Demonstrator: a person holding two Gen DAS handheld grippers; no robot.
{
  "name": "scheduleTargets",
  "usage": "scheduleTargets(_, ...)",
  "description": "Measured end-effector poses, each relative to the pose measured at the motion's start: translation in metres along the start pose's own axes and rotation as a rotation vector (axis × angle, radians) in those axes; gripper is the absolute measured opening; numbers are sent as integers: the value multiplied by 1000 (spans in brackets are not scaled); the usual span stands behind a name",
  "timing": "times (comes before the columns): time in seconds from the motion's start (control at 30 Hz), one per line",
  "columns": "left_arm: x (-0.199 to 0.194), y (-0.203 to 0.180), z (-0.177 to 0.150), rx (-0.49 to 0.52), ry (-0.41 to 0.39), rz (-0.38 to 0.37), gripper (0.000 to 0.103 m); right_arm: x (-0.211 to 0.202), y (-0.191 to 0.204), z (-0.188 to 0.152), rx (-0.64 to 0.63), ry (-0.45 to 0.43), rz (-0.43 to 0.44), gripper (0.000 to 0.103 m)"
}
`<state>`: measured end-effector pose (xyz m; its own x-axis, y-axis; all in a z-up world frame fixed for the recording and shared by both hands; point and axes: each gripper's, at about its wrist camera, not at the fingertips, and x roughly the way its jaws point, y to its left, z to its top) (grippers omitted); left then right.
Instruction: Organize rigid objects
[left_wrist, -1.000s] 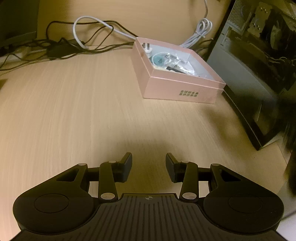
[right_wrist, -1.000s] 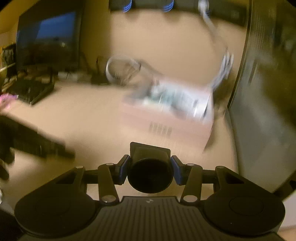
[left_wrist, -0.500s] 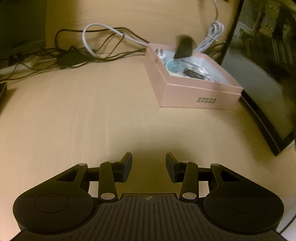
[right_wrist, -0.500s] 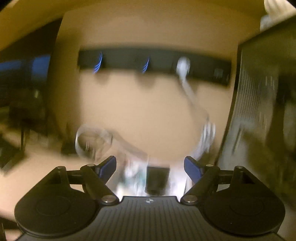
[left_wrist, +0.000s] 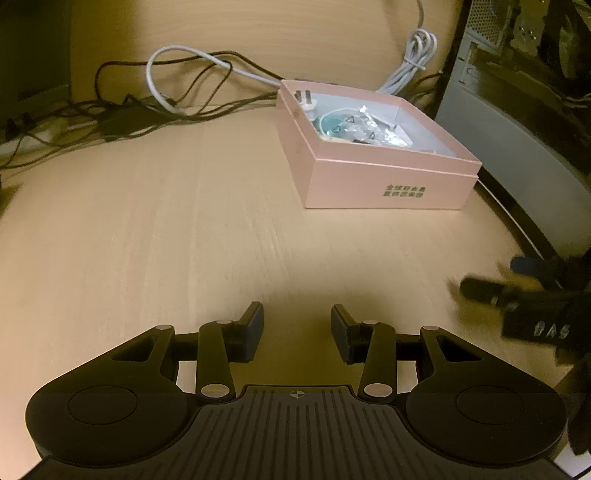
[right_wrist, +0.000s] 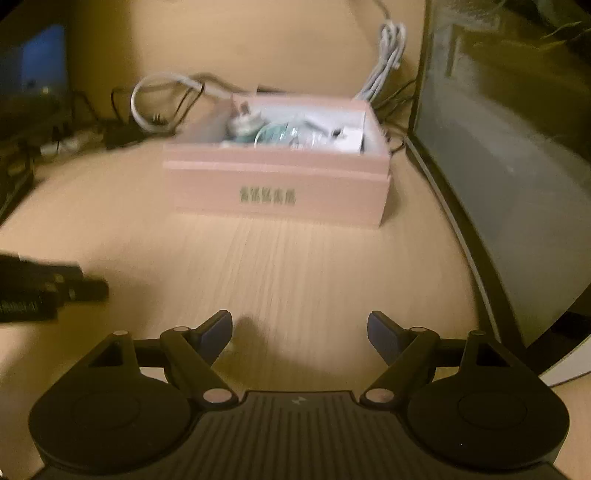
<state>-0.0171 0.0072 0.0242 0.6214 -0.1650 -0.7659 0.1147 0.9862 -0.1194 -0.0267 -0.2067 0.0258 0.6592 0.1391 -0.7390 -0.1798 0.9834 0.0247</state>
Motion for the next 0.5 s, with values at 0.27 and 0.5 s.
scheduleTargets(0.27, -3, 14, 5, -53, 3, -21, 44, -6, -4, 53, -3, -100, 46, 81)
scheduleTargets(0.5, -23, 46, 15, -120, -12, -63, 43, 36, -13, 171, 172, -105, 151, 81)
